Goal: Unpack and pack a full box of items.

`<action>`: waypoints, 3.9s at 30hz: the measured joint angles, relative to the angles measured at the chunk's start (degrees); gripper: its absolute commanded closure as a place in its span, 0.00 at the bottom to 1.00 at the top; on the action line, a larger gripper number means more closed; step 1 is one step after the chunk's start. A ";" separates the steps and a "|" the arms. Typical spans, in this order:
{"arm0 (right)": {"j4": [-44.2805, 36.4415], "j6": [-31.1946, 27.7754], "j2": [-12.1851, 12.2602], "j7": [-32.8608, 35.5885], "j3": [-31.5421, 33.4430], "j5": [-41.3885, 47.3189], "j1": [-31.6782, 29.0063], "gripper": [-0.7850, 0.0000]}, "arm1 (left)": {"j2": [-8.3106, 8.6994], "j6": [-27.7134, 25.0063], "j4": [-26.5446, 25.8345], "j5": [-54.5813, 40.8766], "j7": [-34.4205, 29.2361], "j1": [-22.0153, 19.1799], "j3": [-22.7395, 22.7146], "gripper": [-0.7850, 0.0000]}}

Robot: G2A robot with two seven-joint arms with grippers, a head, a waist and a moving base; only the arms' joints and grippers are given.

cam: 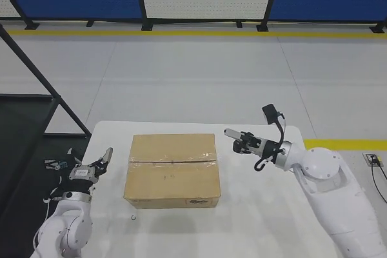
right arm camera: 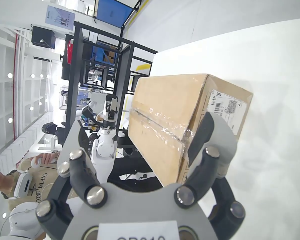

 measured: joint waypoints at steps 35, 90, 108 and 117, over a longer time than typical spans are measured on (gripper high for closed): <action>23.48 14.34 -15.53 -5.76 -34.07 3.60 23.93 1.00 | 0.61 -4.37 1.70 -3.77 2.35 4.30 -5.98 0.00; 54.21 1.98 -36.87 -3.95 -39.63 5.12 34.29 1.00 | 1.24 -6.58 2.35 -4.86 2.51 4.28 -7.52 0.00; 41.77 9.67 -30.11 -1.94 -32.48 -3.48 29.10 1.00 | 1.34 -6.67 2.12 -3.46 1.77 3.17 -5.88 0.00; 25.93 19.09 -23.97 -0.60 -24.77 -11.51 20.88 1.00 | 1.34 -6.39 1.95 -3.17 1.72 2.92 -5.13 0.00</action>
